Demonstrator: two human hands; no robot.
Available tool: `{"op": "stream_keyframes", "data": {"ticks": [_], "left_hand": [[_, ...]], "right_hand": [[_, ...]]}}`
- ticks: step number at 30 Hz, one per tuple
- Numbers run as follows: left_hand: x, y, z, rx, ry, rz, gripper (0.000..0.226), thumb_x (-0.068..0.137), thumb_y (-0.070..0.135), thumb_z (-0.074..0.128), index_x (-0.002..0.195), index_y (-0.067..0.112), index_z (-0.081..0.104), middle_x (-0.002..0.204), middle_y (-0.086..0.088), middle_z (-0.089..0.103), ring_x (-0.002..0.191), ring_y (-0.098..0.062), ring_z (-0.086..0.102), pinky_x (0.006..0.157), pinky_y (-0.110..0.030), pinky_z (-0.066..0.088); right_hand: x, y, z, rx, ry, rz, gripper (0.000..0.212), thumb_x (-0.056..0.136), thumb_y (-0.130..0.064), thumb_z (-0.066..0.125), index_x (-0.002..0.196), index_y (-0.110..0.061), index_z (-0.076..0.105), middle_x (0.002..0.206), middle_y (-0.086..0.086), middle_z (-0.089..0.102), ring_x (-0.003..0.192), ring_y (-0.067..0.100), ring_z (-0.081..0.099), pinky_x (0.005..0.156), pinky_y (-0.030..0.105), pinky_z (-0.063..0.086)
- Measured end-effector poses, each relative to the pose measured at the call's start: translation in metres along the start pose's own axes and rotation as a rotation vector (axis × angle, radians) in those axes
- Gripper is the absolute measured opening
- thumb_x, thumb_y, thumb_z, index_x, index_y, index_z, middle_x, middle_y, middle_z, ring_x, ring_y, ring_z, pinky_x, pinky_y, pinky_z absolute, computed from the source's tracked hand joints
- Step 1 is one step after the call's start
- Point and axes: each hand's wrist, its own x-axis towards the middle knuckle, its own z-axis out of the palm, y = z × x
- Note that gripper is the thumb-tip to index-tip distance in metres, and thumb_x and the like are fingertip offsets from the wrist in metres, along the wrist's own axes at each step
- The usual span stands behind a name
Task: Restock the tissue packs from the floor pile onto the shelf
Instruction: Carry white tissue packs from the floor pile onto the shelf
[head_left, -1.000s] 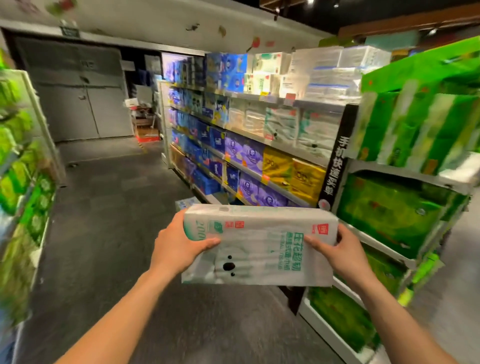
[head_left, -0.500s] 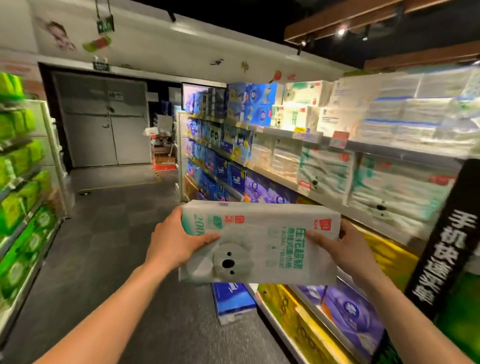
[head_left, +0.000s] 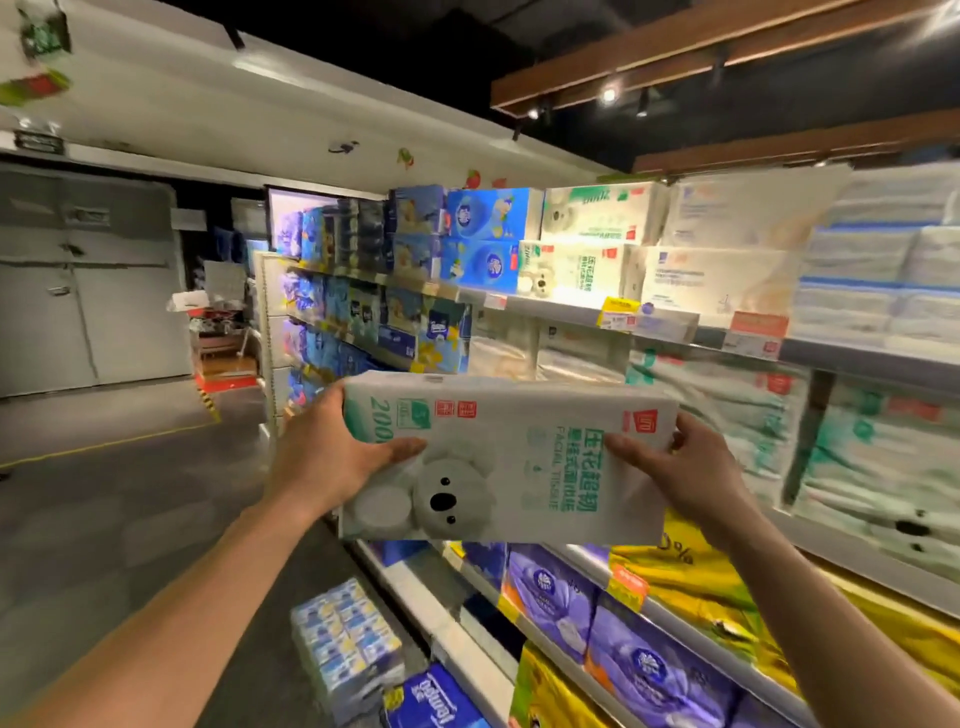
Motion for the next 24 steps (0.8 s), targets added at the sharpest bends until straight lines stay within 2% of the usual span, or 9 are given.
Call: {"op": "stream_keyframes", "data": {"ticks": [6, 10, 13, 16, 18, 21, 24], "left_hand": [[0.151, -0.026, 0.021, -0.039, -0.077, 0.099, 0.086, 0.049, 0.060, 0.086, 0.120, 0.024, 0.054, 0.099, 0.010, 0.063, 0.080, -0.006, 0.061, 0.058, -0.019, 0.048], [0.235, -0.033, 0.051, -0.148, -0.114, 0.171, 0.082, 0.045, 0.060, 0.086, 0.114, 0.029, 0.055, 0.094, 0.015, 0.063, 0.081, 0.001, 0.061, 0.060, -0.021, 0.051], [0.294, -0.033, 0.077, -0.198, -0.105, 0.225, 0.078, 0.049, 0.053, 0.091, 0.116, 0.028, 0.059, 0.098, 0.013, 0.067, 0.084, -0.001, 0.064, 0.065, -0.027, 0.055], [0.350, -0.026, 0.100, -0.241, -0.066, 0.270, 0.071, 0.053, 0.049, 0.092, 0.113, 0.028, 0.061, 0.097, 0.013, 0.068, 0.083, 0.002, 0.062, 0.063, -0.024, 0.052], [0.387, -0.018, 0.110, -0.251, -0.066, 0.288, 0.065, 0.054, 0.049, 0.092, 0.108, 0.028, 0.062, 0.093, 0.015, 0.067, 0.081, 0.003, 0.062, 0.059, -0.020, 0.049], [0.444, -0.009, 0.124, -0.282, -0.040, 0.335, 0.065, 0.054, 0.051, 0.091, 0.106, 0.025, 0.064, 0.095, 0.011, 0.069, 0.084, -0.005, 0.067, 0.067, -0.029, 0.058], [0.496, 0.001, 0.135, -0.340, -0.053, 0.349, 0.063, 0.054, 0.052, 0.091, 0.105, 0.025, 0.065, 0.094, 0.011, 0.071, 0.083, -0.005, 0.069, 0.069, -0.033, 0.061]], "right_hand": [[0.089, -0.011, 0.055, -0.046, 0.153, 0.013, 0.034, 0.072, -0.037, 0.088, 0.097, -0.022, 0.071, 0.091, -0.006, 0.076, 0.083, 0.012, 0.072, 0.073, 0.041, 0.061], [0.146, -0.019, 0.066, -0.123, 0.217, -0.007, 0.039, 0.073, -0.043, 0.085, 0.103, -0.022, 0.070, 0.094, -0.006, 0.074, 0.085, 0.015, 0.070, 0.065, 0.036, 0.058], [0.195, -0.022, 0.073, -0.150, 0.240, -0.028, 0.045, 0.072, -0.047, 0.082, 0.105, -0.021, 0.068, 0.098, -0.005, 0.073, 0.091, 0.019, 0.070, 0.077, 0.044, 0.061], [0.250, -0.028, 0.073, -0.179, 0.304, -0.039, 0.050, 0.071, -0.046, 0.085, 0.109, -0.018, 0.068, 0.098, -0.004, 0.073, 0.091, 0.019, 0.070, 0.077, 0.041, 0.061], [0.287, -0.033, 0.072, -0.196, 0.337, -0.042, 0.058, 0.066, -0.053, 0.085, 0.110, -0.019, 0.070, 0.099, -0.004, 0.075, 0.090, 0.020, 0.072, 0.078, 0.044, 0.062], [0.340, -0.044, 0.071, -0.229, 0.354, -0.059, 0.067, 0.058, -0.065, 0.083, 0.110, -0.024, 0.073, 0.099, -0.005, 0.076, 0.088, 0.019, 0.074, 0.077, 0.047, 0.063], [0.387, -0.062, 0.070, -0.239, 0.408, -0.099, 0.075, 0.048, -0.074, 0.082, 0.103, -0.024, 0.076, 0.094, -0.005, 0.077, 0.085, 0.018, 0.075, 0.076, 0.050, 0.063]]}}
